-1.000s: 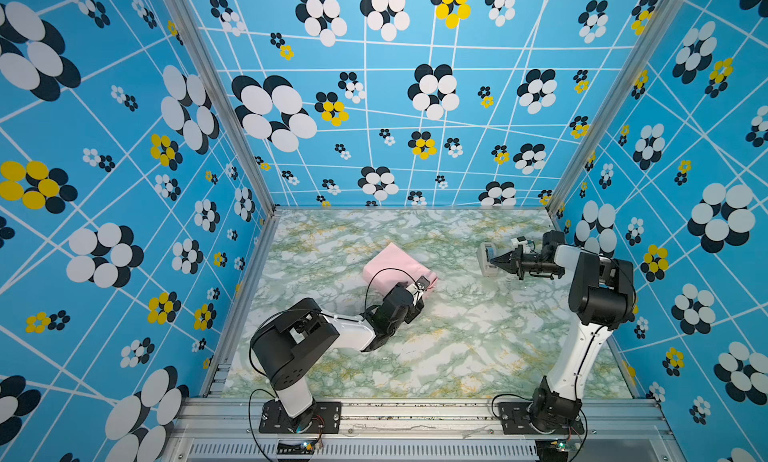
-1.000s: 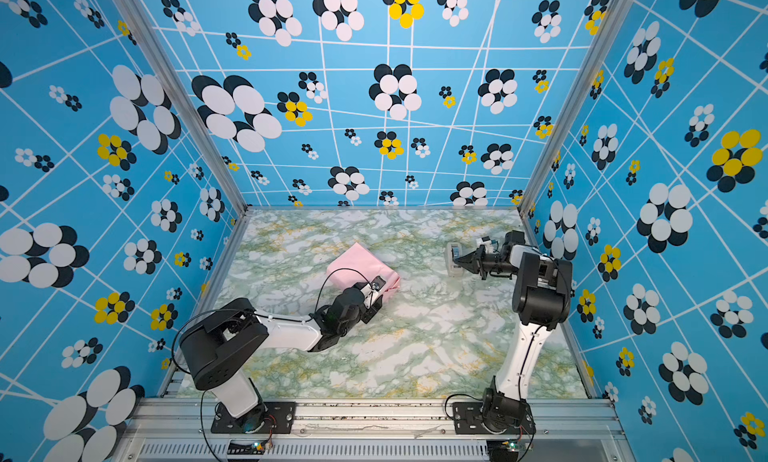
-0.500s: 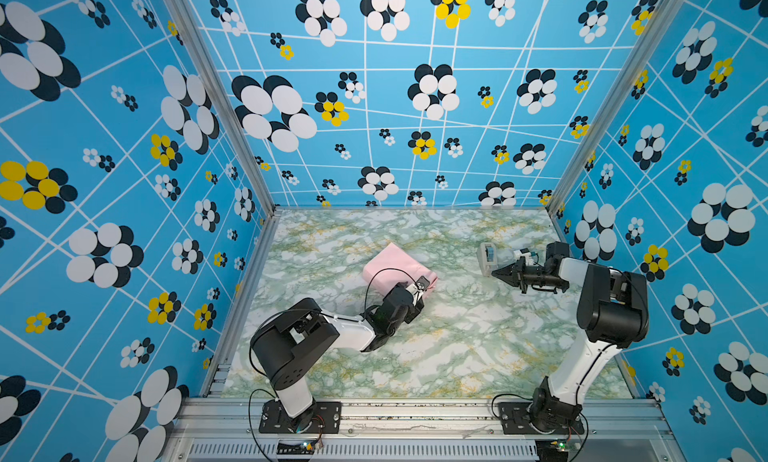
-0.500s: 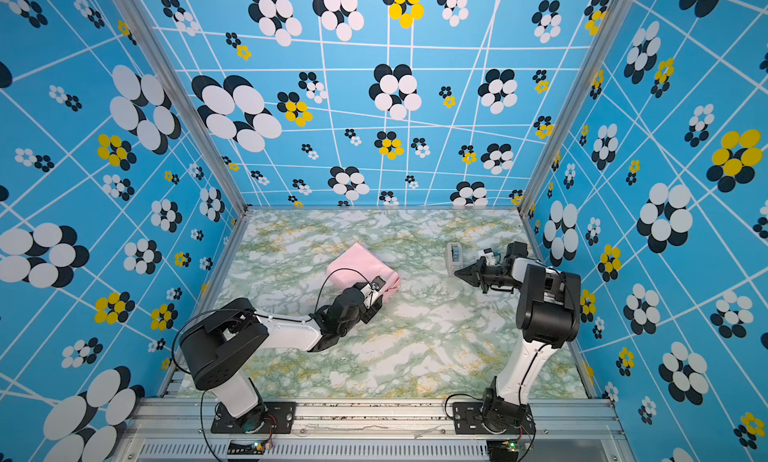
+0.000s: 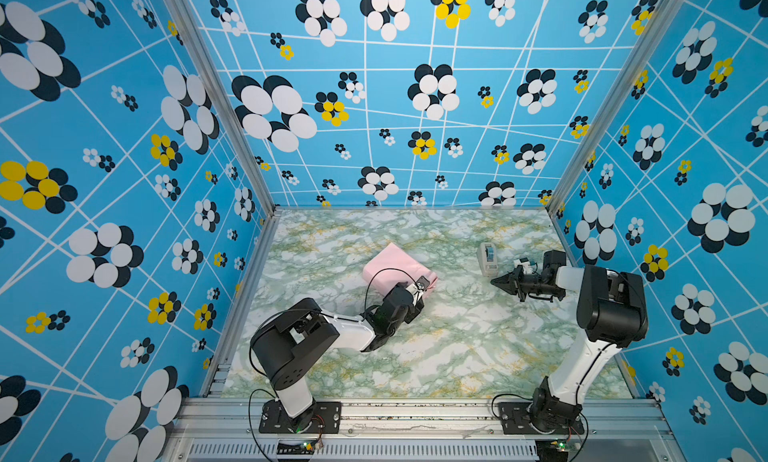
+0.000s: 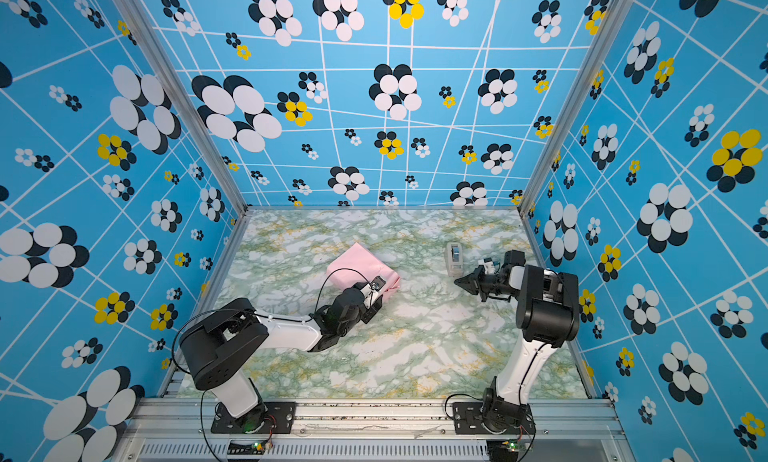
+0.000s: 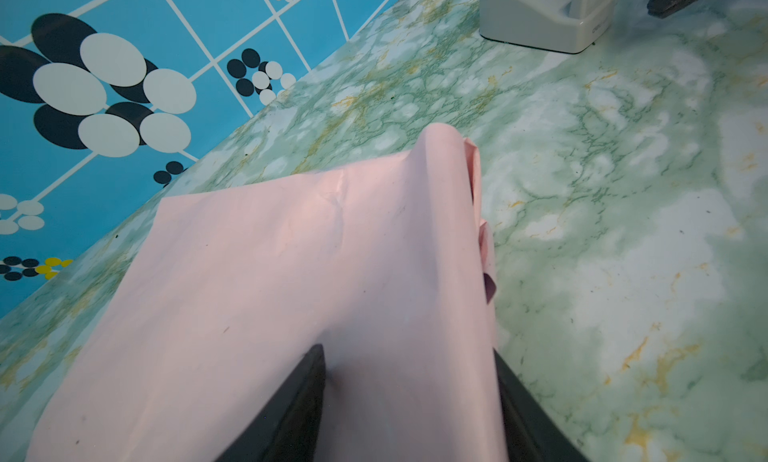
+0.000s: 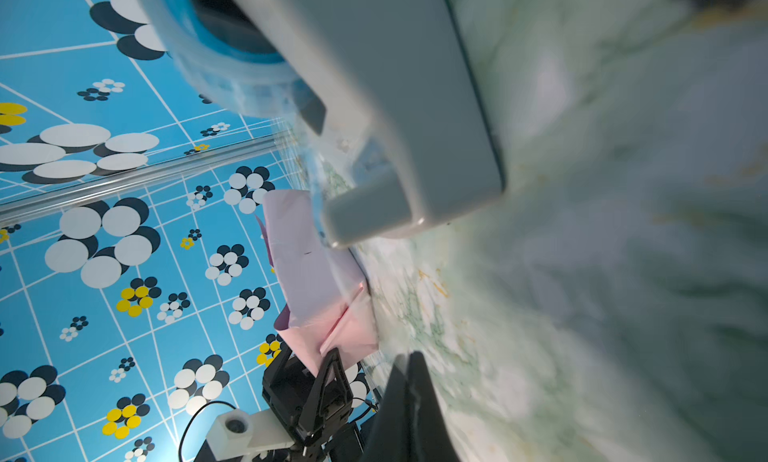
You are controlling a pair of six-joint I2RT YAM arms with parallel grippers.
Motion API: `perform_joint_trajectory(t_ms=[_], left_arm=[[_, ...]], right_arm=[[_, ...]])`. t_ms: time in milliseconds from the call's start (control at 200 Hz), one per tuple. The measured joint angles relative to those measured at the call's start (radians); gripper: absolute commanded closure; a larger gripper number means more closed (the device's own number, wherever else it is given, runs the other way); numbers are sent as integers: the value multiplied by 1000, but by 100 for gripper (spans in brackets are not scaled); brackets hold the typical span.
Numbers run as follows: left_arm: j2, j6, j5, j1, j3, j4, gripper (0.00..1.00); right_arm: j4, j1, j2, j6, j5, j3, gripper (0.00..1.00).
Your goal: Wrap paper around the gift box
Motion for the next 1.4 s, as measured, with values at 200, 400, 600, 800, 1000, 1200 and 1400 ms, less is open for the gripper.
perform_joint_trajectory(t_ms=[200, 400, 600, 800, 1000, 1200, 1400], left_arm=[[0, 0, 0, 0, 0, 0, 41], [0, 0, 0, 0, 0, 0, 41], [0, 0, 0, 0, 0, 0, 41], [0, 0, 0, 0, 0, 0, 41], [0, 0, 0, 0, 0, 0, 41], [0, 0, 0, 0, 0, 0, 41], [0, 0, 0, 0, 0, 0, 41]], right_arm=[[32, 0, 13, 2, 53, -2, 100], [46, 11, 13, 7, 67, -4, 100], [89, 27, 13, 29, 63, -24, 100], [100, 6, 12, 33, 78, -30, 100], [72, 0, 10, 32, 104, -32, 100], [71, 47, 10, 34, 89, -40, 100], [65, 52, -40, 32, 89, -83, 100]])
